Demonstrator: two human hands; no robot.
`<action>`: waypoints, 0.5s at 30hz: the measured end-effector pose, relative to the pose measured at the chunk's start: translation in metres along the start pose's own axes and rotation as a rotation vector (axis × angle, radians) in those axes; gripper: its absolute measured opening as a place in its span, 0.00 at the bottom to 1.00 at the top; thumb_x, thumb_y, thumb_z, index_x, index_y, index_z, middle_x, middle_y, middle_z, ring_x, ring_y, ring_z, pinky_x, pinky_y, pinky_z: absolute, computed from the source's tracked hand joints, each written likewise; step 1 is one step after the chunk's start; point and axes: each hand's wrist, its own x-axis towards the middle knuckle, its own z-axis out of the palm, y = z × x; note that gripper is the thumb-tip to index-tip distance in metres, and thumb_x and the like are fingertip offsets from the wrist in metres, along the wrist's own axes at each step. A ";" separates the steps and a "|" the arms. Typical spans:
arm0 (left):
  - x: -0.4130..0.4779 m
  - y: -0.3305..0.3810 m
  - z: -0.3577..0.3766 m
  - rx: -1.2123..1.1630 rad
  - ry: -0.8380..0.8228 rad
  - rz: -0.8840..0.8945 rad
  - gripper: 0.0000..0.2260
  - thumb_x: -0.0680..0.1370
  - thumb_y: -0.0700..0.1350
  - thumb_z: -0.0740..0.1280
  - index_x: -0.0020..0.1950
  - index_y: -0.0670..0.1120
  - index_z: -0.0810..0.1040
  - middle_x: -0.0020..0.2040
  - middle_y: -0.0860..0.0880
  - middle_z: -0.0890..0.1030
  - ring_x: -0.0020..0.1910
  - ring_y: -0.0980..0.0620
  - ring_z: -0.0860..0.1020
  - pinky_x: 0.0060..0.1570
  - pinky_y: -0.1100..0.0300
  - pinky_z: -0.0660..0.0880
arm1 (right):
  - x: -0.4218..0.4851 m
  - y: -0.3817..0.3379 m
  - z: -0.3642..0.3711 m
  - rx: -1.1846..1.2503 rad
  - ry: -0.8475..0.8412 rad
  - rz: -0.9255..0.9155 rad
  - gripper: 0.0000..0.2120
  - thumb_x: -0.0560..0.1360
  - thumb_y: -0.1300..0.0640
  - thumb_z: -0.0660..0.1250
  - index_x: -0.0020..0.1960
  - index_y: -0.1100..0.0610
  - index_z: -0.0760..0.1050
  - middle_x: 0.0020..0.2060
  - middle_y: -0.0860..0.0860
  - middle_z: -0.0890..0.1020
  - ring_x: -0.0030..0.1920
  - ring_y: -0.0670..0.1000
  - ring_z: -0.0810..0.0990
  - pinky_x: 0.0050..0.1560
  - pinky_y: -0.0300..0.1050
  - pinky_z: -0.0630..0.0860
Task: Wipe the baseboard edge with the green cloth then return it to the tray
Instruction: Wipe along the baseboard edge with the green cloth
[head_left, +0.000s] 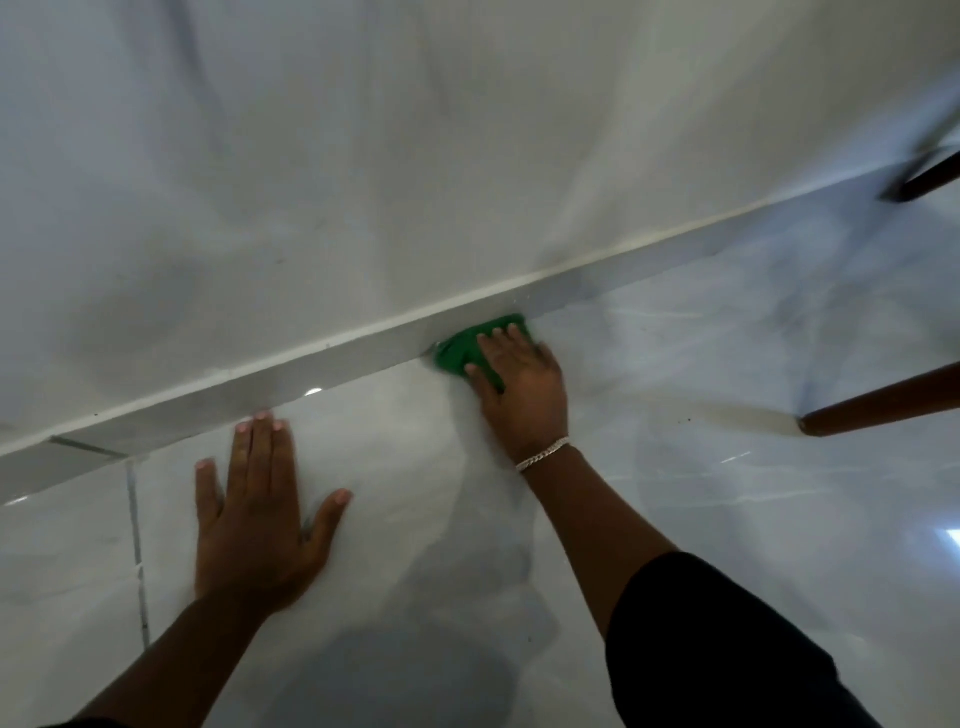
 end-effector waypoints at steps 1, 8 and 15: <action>0.000 0.000 0.000 0.002 0.001 0.001 0.42 0.75 0.68 0.48 0.80 0.41 0.51 0.81 0.40 0.54 0.81 0.43 0.51 0.76 0.35 0.50 | 0.001 0.006 -0.001 -0.040 0.036 0.058 0.17 0.75 0.52 0.65 0.61 0.58 0.78 0.60 0.58 0.82 0.65 0.57 0.77 0.66 0.60 0.71; 0.002 -0.001 0.001 0.017 -0.028 -0.003 0.42 0.75 0.68 0.47 0.80 0.41 0.49 0.81 0.40 0.52 0.81 0.43 0.50 0.76 0.35 0.49 | -0.034 -0.072 0.034 -0.001 0.087 0.016 0.21 0.75 0.50 0.62 0.66 0.58 0.74 0.66 0.60 0.76 0.70 0.60 0.70 0.70 0.61 0.63; 0.002 -0.002 0.001 0.009 -0.017 0.004 0.42 0.75 0.68 0.48 0.80 0.41 0.50 0.82 0.40 0.53 0.81 0.43 0.50 0.76 0.35 0.50 | 0.008 0.012 -0.004 -0.076 0.117 0.133 0.18 0.73 0.54 0.64 0.61 0.57 0.78 0.60 0.59 0.81 0.65 0.61 0.76 0.54 0.58 0.78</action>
